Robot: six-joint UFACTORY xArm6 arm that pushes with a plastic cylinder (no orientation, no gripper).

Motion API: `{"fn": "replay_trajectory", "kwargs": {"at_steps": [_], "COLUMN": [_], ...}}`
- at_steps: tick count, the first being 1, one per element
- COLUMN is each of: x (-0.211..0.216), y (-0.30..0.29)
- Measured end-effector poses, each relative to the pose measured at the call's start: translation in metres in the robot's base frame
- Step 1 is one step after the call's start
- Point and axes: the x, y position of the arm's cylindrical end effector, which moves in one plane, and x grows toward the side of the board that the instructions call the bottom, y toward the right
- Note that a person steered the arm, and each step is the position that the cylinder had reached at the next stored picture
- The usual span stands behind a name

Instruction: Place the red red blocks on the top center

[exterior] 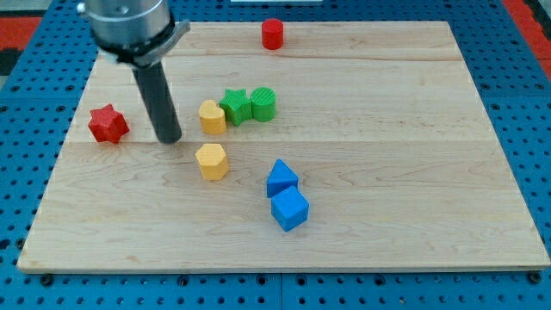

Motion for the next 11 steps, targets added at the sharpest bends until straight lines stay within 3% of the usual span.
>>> {"fn": "replay_trajectory", "kwargs": {"at_steps": [1,2,3,4,5,6,7,8,9,11], "x": [0.05,0.02,-0.056,-0.105,-0.085,-0.108,-0.172,-0.161,-0.194,-0.221], "y": [-0.027,-0.092,-0.095,-0.087,-0.041,-0.033,-0.033,-0.087,-0.11,0.076]}}
